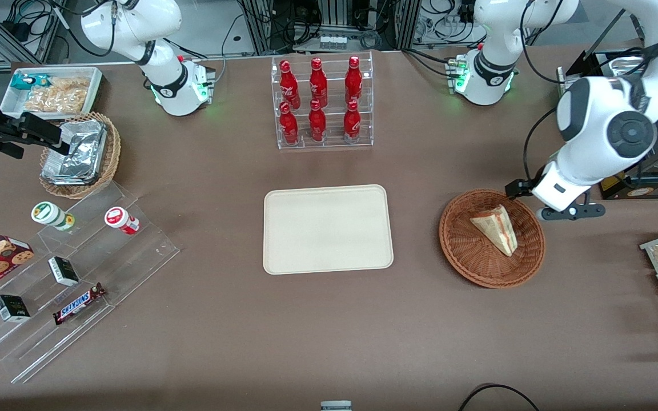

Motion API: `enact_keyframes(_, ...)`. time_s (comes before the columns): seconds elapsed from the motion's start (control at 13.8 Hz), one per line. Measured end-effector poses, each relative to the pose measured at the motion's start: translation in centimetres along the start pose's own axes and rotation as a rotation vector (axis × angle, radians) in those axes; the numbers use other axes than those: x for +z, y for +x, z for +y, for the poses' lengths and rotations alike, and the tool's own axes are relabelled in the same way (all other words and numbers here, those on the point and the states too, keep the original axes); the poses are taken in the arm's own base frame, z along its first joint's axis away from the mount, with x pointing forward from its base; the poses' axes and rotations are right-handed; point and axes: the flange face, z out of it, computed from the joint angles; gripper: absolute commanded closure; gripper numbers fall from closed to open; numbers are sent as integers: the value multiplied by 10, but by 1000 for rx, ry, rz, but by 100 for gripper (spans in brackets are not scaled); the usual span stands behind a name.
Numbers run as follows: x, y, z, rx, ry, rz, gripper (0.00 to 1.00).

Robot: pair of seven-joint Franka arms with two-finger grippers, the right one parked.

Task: Place sandwich from basket to tray
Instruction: 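Lower the left gripper and grasp the wrapped sandwich in the basket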

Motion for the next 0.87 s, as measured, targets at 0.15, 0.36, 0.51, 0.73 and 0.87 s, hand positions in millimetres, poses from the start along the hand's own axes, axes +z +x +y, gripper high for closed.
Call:
enact_keyframes(0.15,13,-2,5,-81,-2,7,0)
enact_keyframes(0.36,25,0,22,-263,-8,20,0)
enact_keyframes(0.51,35,3,29,-389,-14,25,0)
enact_keyframes(0.73,52,8,30,-533,-16,16,0)
enact_keyframes(0.87,66,11,30,-584,-10,1,0)
